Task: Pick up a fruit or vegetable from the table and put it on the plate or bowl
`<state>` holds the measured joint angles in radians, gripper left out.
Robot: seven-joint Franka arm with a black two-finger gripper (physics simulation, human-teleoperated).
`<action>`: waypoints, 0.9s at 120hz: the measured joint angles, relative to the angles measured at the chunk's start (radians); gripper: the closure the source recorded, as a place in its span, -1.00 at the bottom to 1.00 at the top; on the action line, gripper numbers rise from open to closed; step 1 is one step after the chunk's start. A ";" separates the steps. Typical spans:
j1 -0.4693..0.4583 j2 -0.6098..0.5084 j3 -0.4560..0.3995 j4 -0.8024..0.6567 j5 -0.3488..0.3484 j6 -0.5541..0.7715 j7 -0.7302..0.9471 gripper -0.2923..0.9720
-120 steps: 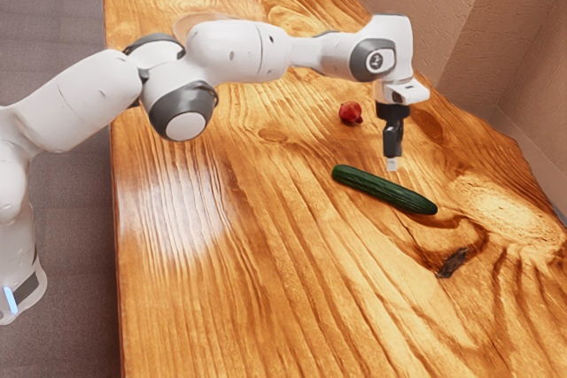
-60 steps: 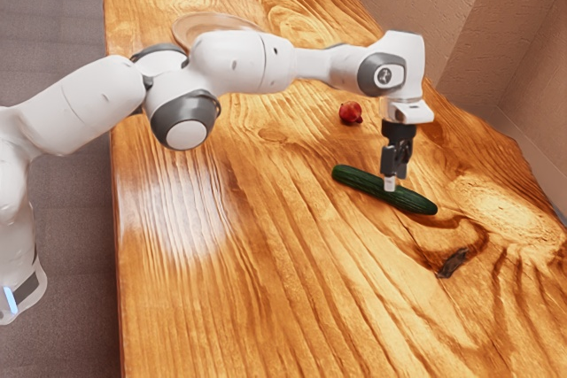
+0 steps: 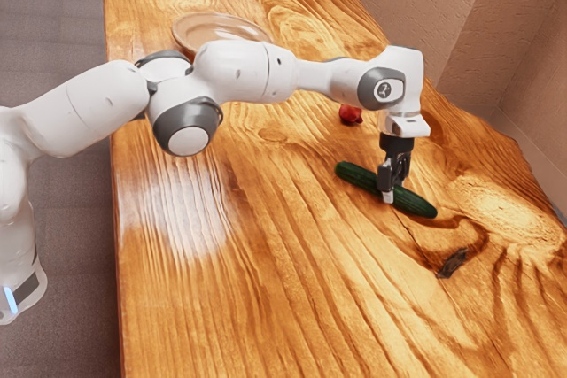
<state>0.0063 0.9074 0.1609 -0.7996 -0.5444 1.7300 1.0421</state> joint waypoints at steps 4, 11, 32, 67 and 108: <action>0.000 0.000 0.000 0.000 0.001 0.002 0.001 0.17; 0.000 0.000 0.000 0.000 0.002 0.005 0.003 0.24; 0.005 -0.010 0.011 0.016 0.027 0.006 0.008 0.18; 0.048 -0.050 0.148 0.056 0.057 -0.048 0.014 0.27; 0.099 -0.163 0.382 0.057 0.060 -0.112 0.025 0.28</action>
<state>0.1050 0.7443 0.5431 -0.7428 -0.4845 1.6179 1.0676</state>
